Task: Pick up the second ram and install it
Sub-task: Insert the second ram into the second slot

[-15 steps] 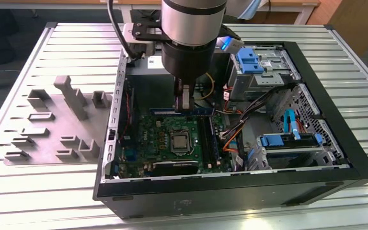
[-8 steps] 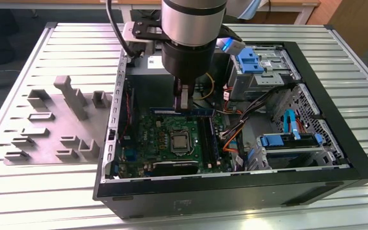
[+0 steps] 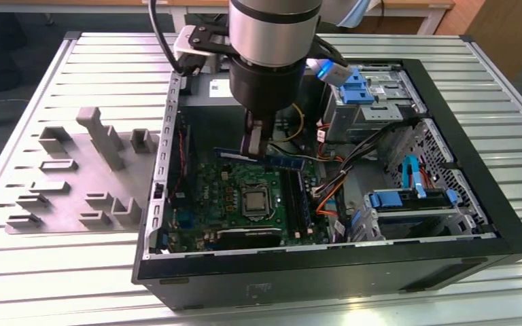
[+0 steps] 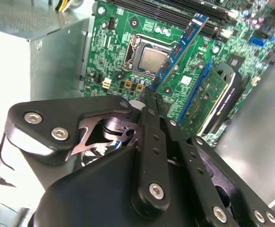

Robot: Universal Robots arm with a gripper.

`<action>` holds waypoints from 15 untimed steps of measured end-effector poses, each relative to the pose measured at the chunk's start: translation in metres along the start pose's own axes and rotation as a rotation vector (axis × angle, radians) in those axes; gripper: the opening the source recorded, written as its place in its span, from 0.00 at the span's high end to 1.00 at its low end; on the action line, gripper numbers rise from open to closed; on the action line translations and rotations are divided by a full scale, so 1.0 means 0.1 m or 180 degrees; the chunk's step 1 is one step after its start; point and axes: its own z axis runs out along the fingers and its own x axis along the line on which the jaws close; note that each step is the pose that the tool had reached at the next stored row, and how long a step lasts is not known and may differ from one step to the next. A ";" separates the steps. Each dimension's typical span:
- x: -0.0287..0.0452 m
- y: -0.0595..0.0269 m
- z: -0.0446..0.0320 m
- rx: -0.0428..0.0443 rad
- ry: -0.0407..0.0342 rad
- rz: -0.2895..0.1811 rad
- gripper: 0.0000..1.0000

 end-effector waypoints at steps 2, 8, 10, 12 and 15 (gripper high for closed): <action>0.000 0.000 0.003 0.0003 -0.0005 0.0118 0.88; 0.000 -0.001 0.010 0.0012 -0.0021 0.0466 0.88; 0.000 -0.001 0.012 0.0015 -0.0025 0.0579 0.88; 0.000 -0.001 0.015 0.0018 -0.0031 0.0695 0.88; 0.000 -0.001 0.018 0.0022 -0.0039 0.0869 0.88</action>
